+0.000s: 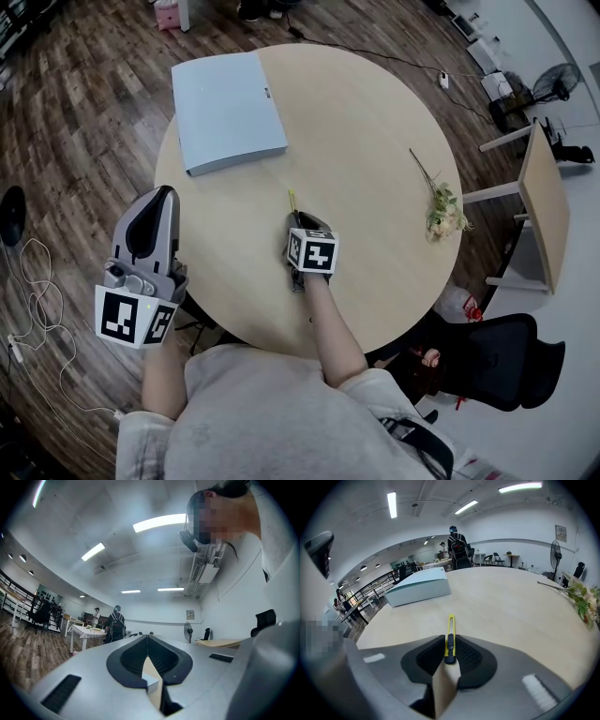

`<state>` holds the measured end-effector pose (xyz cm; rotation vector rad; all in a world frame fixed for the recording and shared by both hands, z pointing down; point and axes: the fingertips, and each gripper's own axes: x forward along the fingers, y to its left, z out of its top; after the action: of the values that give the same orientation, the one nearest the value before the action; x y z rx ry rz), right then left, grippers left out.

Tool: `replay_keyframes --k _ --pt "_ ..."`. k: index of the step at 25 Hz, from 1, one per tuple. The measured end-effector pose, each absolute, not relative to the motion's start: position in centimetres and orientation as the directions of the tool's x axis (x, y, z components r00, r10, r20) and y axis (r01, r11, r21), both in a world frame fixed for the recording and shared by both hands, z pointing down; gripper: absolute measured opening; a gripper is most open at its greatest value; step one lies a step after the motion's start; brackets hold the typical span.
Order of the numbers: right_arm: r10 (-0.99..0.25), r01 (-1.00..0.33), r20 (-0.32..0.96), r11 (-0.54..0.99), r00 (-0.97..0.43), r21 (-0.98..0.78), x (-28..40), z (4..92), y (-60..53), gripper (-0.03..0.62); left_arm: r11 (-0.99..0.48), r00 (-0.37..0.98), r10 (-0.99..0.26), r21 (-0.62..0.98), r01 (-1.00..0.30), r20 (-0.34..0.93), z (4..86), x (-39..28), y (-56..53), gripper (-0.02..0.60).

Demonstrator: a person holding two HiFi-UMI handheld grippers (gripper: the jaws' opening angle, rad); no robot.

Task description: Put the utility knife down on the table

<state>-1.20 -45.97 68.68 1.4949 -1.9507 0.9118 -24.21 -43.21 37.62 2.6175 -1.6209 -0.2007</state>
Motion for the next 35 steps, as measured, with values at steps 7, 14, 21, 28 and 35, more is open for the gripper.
replay_keyframes --k 7,14,21,28,35 --pt "-0.683 -0.961 0.676 0.198 -0.277 -0.193 -1.1 65.6 -45.8 0.057 -0.451 0.442 -0.892 0.105 -0.886 -0.099 36.7 -23.6 -41.8 0.009" --pt "-0.76 -0.947 0.564 0.263 -0.322 -0.185 -0.8 60.1 -44.7 0.011 -0.453 0.44 -0.889 0.094 -0.887 -0.127 35.2 -22.4 -39.8 0.008" --pt "-0.841 -0.938 0.417 0.307 -0.345 -0.158 0.5 53.4 -42.3 0.011 -0.455 0.44 -0.884 0.076 -0.887 -0.159 33.4 -20.6 -36.6 0.008" --pt "-0.884 -0.933 0.302 0.32 -0.356 -0.165 3.0 48.1 -38.5 0.011 -0.46 0.442 -0.877 0.062 -0.886 -0.189 31.7 -18.3 -33.1 0.008" --pt "-0.912 -0.931 0.194 0.34 -0.361 -0.136 5.3 43.0 -34.4 0.011 -0.464 0.444 -0.869 0.047 -0.884 -0.22 30.0 -16.3 -29.5 0.008"
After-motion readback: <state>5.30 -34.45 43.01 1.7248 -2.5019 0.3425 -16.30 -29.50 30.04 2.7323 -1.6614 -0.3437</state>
